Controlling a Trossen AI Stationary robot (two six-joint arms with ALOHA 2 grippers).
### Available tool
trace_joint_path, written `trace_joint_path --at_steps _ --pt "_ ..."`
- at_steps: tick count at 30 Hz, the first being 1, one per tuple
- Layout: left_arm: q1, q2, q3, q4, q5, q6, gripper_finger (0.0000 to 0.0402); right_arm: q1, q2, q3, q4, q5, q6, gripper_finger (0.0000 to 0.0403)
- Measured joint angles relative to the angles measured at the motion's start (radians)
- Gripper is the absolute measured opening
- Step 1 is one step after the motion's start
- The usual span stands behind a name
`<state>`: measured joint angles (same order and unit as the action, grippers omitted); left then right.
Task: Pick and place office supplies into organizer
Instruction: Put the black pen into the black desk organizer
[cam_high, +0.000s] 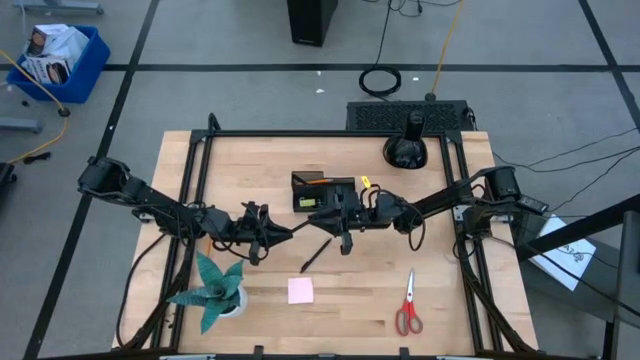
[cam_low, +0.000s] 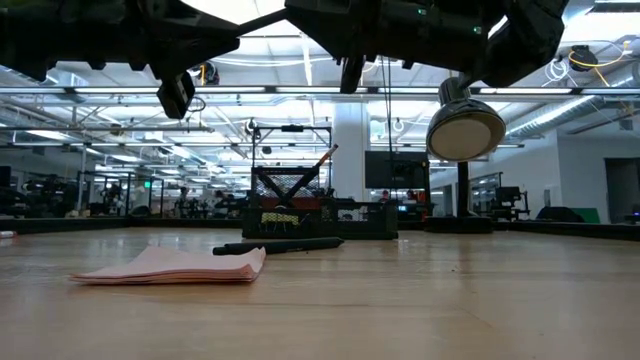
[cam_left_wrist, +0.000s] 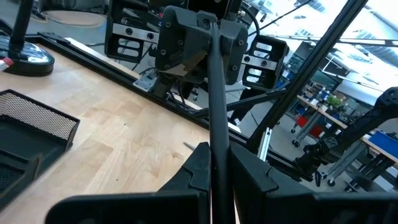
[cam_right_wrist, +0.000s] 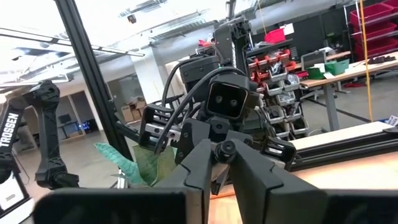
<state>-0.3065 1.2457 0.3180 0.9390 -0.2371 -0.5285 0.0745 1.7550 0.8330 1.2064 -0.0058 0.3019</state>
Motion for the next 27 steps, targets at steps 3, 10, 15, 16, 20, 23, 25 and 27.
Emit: trace_joint_path --at_steps 3,10,15,16,20,23,25,27 --pt "-0.001 0.0 0.0 0.0 -0.013 0.0 0.0036 -0.001 0.0 0.0 0.0 0.002 -0.001 0.0046" --pt "0.0 0.0 0.0 -0.023 -0.054 0.022 0.0084 -0.003 0.0 0.0 -0.01 0.005 -0.051 0.0029" --pt "-0.001 0.0 0.0 -0.031 -0.059 0.024 0.0154 -0.007 0.0 0.0 -0.034 0.006 -0.057 0.0044" --pt "0.0 0.0 0.0 -0.037 -0.061 0.029 0.0167 -0.008 0.0 0.0 -0.038 0.006 -0.056 0.0044" --pt "0.014 0.0 0.001 -0.076 -0.053 0.048 0.0211 -0.009 0.0 0.0 -0.038 0.006 -0.081 0.0034" --pt "0.036 -0.009 0.001 -0.158 -0.032 0.058 0.0232 -0.009 0.0 0.0 -0.047 0.005 -0.136 0.0032" --pt "0.053 -0.024 0.001 -0.2 -0.018 0.057 0.0239 -0.012 0.0 0.0 -0.068 0.01 -0.142 0.0037" --pt "0.07 -0.046 0.001 -0.263 -0.003 0.058 0.0243 -0.018 0.0 0.0 -0.097 0.01 -0.141 0.0042"
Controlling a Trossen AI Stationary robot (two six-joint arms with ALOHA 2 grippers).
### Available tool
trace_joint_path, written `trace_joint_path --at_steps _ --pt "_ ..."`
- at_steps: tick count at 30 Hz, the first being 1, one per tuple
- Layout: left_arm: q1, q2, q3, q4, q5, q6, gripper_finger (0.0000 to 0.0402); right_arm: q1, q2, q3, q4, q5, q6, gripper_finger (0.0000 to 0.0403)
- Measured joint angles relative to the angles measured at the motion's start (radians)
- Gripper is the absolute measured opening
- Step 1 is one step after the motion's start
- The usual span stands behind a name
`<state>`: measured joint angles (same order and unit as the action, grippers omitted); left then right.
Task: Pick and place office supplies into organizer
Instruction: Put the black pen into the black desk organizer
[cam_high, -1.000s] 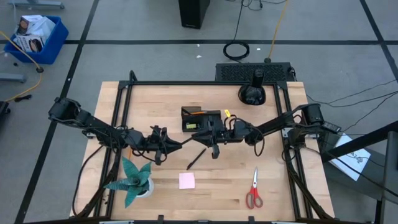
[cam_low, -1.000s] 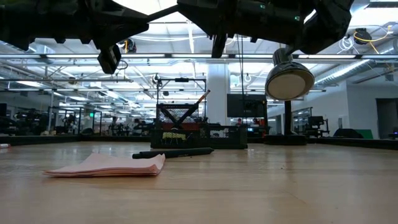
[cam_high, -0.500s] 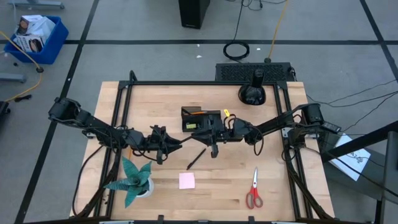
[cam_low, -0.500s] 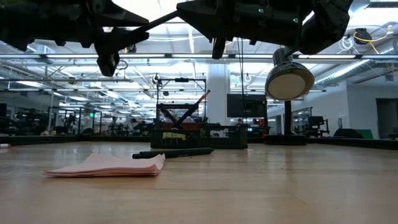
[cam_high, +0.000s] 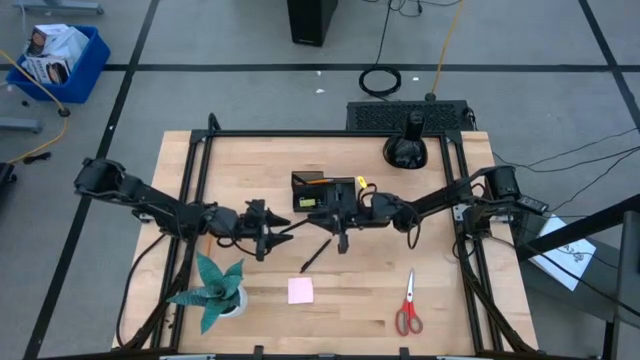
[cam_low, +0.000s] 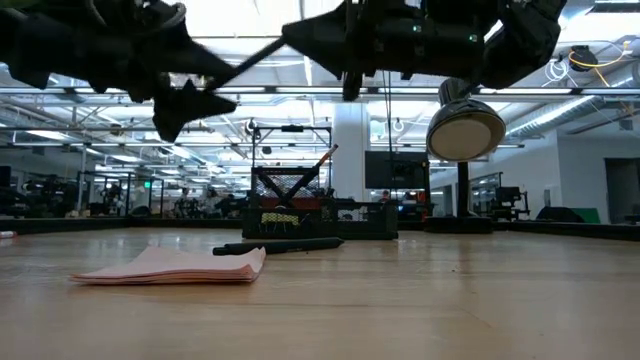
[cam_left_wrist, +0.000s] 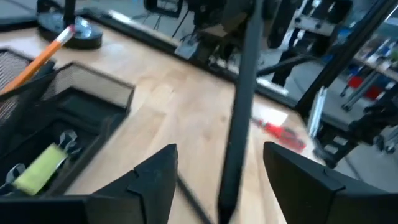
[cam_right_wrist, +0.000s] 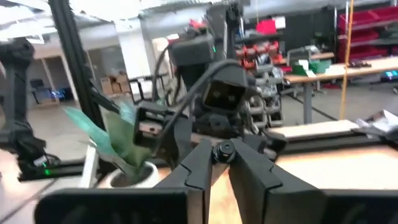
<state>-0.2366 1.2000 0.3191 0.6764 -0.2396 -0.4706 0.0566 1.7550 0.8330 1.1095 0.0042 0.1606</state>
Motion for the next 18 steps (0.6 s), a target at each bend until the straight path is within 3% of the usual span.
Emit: trace_joint_path --at_steps 11,18 --pt "0.041 -0.11 0.0 -0.35 0.04 -0.051 0.0244 -0.03 -0.006 0.0 -0.038 0.087 -0.048 0.0034" --pt "0.041 -0.11 0.0 -0.362 0.034 -0.066 0.0244 -0.03 -0.09 0.0 -0.165 0.305 -0.181 0.0035"
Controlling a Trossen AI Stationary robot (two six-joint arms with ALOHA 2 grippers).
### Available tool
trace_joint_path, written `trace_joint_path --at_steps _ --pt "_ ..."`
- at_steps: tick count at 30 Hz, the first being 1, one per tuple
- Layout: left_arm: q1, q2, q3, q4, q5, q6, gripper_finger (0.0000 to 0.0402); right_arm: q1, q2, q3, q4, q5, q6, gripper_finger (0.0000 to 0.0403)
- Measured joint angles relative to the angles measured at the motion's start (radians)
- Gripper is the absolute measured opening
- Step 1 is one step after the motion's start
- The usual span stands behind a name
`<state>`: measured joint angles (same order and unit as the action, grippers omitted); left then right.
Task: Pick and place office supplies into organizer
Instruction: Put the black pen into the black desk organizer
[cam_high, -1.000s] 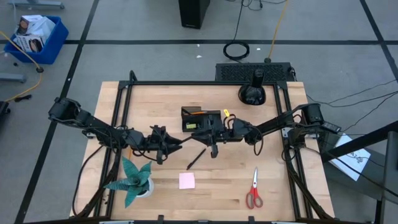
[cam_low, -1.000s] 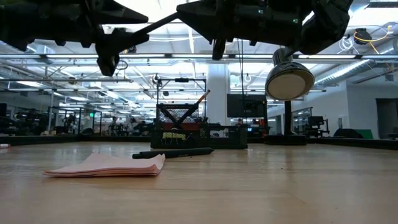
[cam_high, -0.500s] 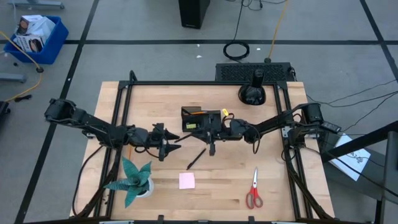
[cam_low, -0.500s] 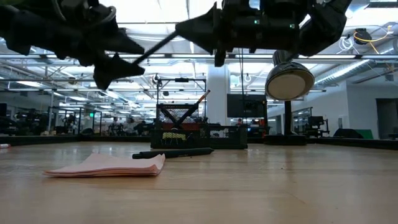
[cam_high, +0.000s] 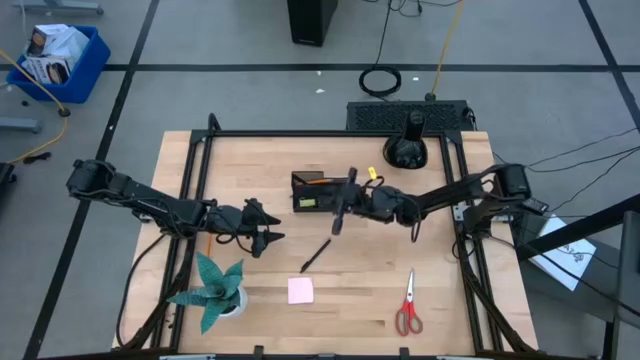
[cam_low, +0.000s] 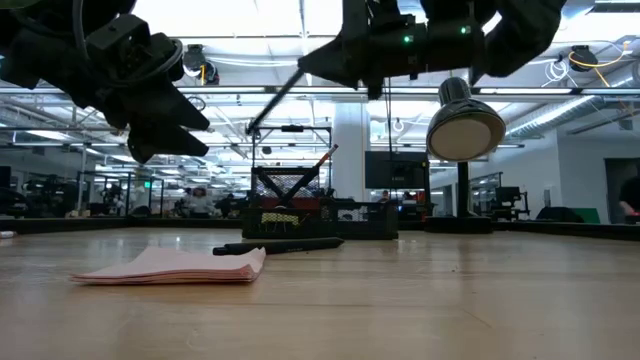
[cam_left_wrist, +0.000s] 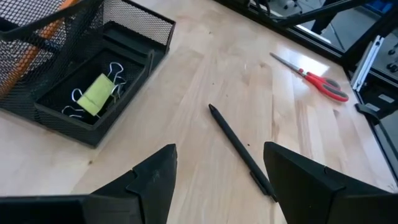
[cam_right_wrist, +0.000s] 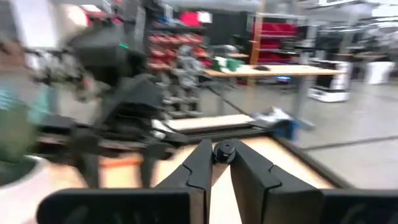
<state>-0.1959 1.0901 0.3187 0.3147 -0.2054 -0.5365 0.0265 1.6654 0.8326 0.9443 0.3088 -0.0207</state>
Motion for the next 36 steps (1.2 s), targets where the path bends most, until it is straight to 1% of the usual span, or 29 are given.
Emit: trace_joint_path --at_steps 3,6,11,15,17,21,25,29,31,36 --pt "0.0 0.0 0.0 0.001 0.0 0.004 0.0244 -0.001 -0.04 0.002 -0.059 0.066 -0.027 0.0031" --pt "0.0 0.0 0.0 0.003 -0.001 0.004 0.0244 -0.017 -0.073 0.036 -0.206 0.109 -0.027 0.0034" --pt "0.0 0.0 0.0 0.029 -0.005 0.008 0.0244 -0.065 -0.086 0.172 -0.486 0.11 -0.014 0.0034" --pt "-0.001 0.0 0.0 0.032 -0.004 0.016 0.0244 -0.1 -0.086 0.281 -0.666 0.103 -0.008 0.0031" --pt "-0.001 0.0 0.0 0.033 -0.004 0.017 0.0244 -0.122 -0.086 0.322 -0.723 0.063 0.013 0.0034" --pt "-0.001 0.0 0.0 0.033 -0.004 0.018 0.0244 -0.17 -0.086 0.368 -0.797 -0.017 0.074 0.0034" --pt "-0.001 0.0 0.0 0.033 -0.004 0.018 0.0244 -0.209 -0.085 0.37 -0.881 -0.072 0.127 0.003" --pt "-0.001 0.001 0.0 0.035 -0.004 0.018 0.0244 -0.218 -0.058 0.362 -0.879 -0.083 0.14 0.0037" --pt "-0.001 0.001 0.0 0.035 -0.004 0.018 0.0244 -0.217 -0.032 0.362 -0.857 -0.124 0.14 0.004" --pt "-0.001 0.001 0.0 0.048 -0.004 0.017 0.0244 -0.224 0.038 0.361 -0.837 -0.131 0.135 0.0031"
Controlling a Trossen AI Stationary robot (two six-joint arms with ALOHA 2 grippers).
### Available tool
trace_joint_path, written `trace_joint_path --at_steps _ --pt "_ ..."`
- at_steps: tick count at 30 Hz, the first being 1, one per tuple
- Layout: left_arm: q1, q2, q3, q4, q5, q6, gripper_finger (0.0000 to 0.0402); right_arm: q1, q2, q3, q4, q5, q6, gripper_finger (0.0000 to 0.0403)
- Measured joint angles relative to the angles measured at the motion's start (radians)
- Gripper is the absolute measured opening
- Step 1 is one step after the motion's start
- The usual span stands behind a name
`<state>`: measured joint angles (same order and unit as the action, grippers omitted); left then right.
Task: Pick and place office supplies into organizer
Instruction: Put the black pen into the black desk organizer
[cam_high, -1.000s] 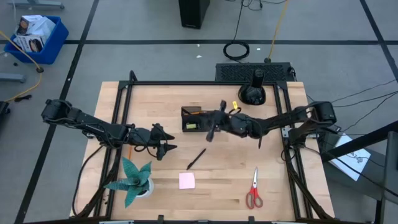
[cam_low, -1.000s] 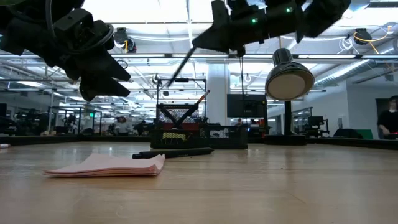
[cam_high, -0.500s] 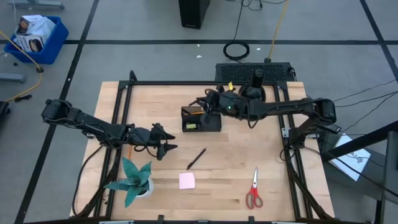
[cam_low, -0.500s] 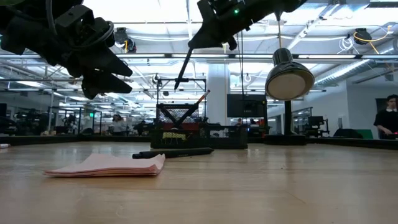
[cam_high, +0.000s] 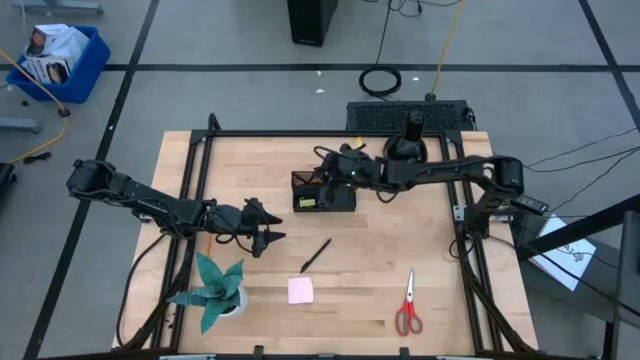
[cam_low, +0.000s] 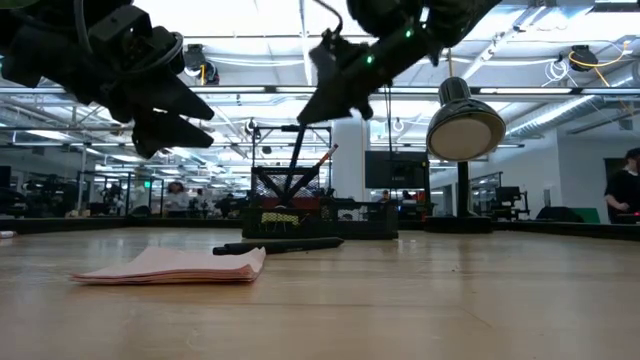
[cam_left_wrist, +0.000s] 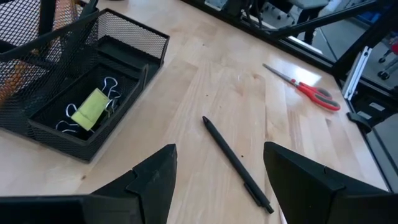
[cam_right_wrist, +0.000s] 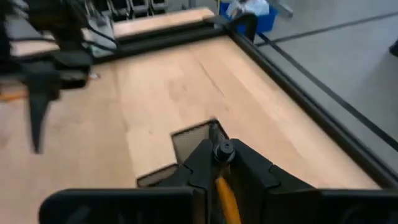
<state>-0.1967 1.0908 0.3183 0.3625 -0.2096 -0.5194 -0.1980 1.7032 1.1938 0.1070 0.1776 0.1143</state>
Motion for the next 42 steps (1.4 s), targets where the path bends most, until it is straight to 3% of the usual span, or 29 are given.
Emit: trace_joint_path --at_steps 14,21,26,30,35,42 --pt "0.0 0.0 0.0 0.009 0.0 -0.001 0.0244 -0.046 0.108 0.0 0.022 -0.075 0.004 0.0043" --pt "0.0 0.0 0.0 0.009 0.001 -0.001 0.0244 -0.017 0.108 0.0 0.144 -0.075 -0.084 0.0112" --pt "-0.002 0.0 0.0 0.008 0.007 -0.007 0.0244 -0.016 0.108 0.0 0.138 -0.077 -0.072 0.0166" --pt "-0.009 0.0 0.0 0.008 0.007 -0.006 0.0244 -0.003 0.088 -0.002 0.127 -0.122 -0.126 0.0187" --pt "-0.017 0.0 0.0 0.005 0.006 0.016 0.0244 0.057 0.025 -0.002 0.064 -0.296 -0.237 0.018" --pt "-0.017 0.0 0.0 0.005 0.005 0.017 0.0244 0.162 -0.007 -0.108 0.038 -0.365 -0.261 0.015"
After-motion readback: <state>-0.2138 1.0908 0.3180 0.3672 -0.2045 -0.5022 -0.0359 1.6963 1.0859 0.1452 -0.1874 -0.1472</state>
